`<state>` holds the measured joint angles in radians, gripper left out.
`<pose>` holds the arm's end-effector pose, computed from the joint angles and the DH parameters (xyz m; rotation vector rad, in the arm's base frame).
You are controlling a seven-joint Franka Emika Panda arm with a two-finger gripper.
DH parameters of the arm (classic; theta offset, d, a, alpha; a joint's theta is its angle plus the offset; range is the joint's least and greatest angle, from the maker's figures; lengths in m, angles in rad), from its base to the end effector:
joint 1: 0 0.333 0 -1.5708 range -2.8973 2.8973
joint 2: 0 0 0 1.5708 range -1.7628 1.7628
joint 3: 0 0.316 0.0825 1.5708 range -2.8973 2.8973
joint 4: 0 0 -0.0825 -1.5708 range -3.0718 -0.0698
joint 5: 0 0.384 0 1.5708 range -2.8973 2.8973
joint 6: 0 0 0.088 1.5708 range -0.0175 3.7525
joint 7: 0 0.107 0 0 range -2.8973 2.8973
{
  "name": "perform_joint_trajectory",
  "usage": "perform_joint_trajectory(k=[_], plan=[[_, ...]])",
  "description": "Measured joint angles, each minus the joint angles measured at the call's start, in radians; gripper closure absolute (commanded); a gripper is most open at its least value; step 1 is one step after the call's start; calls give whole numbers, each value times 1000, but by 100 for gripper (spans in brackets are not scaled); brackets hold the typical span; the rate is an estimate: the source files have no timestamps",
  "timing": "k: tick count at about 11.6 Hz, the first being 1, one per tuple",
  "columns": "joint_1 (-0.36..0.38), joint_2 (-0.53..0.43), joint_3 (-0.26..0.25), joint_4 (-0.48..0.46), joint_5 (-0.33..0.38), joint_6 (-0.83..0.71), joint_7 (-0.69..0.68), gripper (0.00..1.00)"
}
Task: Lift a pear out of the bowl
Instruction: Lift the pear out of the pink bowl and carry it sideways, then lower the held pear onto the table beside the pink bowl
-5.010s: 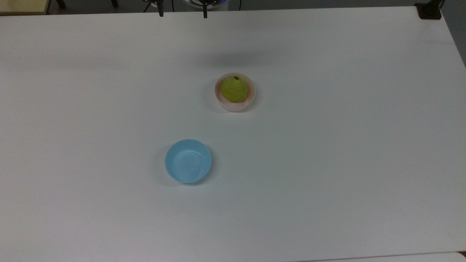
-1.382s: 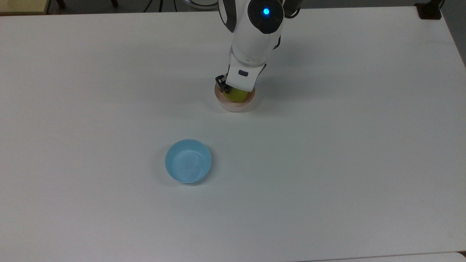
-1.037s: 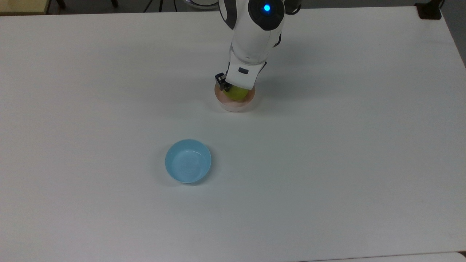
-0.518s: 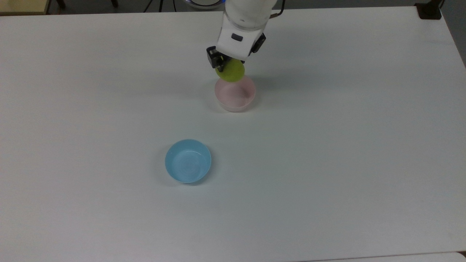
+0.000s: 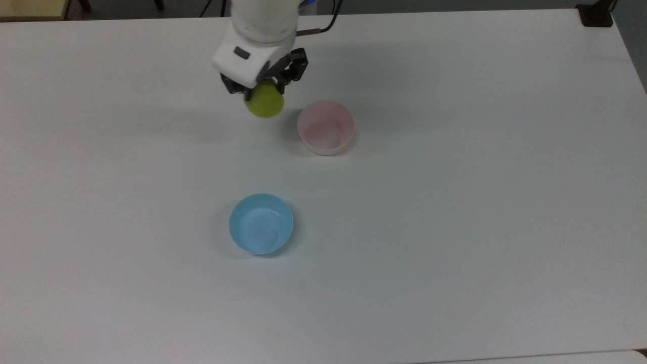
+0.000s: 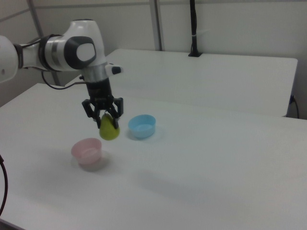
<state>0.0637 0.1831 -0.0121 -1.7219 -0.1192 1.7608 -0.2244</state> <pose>0.6001 0.0209 0.4628 2.9925 0.4631 -0.2333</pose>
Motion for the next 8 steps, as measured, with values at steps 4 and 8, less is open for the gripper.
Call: perform_joint_trajectory(k=[4, 8], plan=[[-105, 85, -1, -2, 0, 107, -1, 73], [-142, 187, -1, -2, -5, 179, -1, 61]])
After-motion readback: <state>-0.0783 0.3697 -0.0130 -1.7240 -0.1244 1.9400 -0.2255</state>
